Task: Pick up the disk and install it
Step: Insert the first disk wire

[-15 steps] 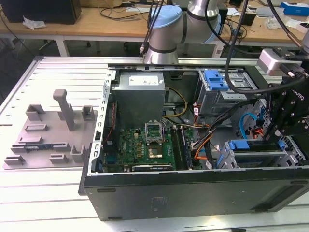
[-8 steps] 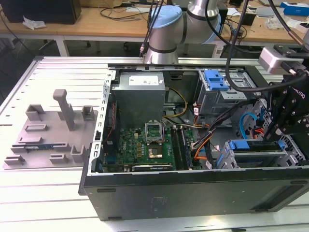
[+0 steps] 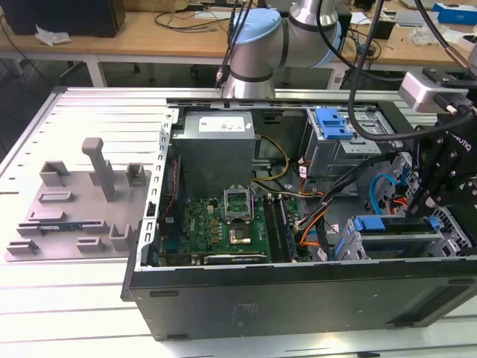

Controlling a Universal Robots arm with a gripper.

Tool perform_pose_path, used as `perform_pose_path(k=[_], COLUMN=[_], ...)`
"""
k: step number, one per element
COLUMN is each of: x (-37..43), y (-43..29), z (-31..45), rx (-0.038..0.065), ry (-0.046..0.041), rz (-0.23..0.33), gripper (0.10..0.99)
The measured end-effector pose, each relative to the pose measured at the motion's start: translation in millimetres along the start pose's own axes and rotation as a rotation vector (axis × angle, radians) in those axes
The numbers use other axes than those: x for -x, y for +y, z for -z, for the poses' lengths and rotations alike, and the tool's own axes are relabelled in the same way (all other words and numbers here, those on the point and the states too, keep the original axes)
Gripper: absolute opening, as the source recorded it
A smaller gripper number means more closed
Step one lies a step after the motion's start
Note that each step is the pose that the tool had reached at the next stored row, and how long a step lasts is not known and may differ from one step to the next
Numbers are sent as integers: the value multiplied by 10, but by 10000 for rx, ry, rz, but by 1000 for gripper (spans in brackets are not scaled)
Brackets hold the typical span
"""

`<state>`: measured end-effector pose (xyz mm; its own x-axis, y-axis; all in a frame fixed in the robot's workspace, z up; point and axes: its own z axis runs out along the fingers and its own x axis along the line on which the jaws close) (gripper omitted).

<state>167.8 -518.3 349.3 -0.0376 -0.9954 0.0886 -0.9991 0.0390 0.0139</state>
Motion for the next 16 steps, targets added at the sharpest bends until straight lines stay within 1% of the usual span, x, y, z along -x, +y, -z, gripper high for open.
perform_pose_path(k=[7, 16], x=[14, 1], y=[1, 0], z=[2, -9], rx=[0, 0], ry=[0, 1], rz=[0, 0], gripper=[165, 165])
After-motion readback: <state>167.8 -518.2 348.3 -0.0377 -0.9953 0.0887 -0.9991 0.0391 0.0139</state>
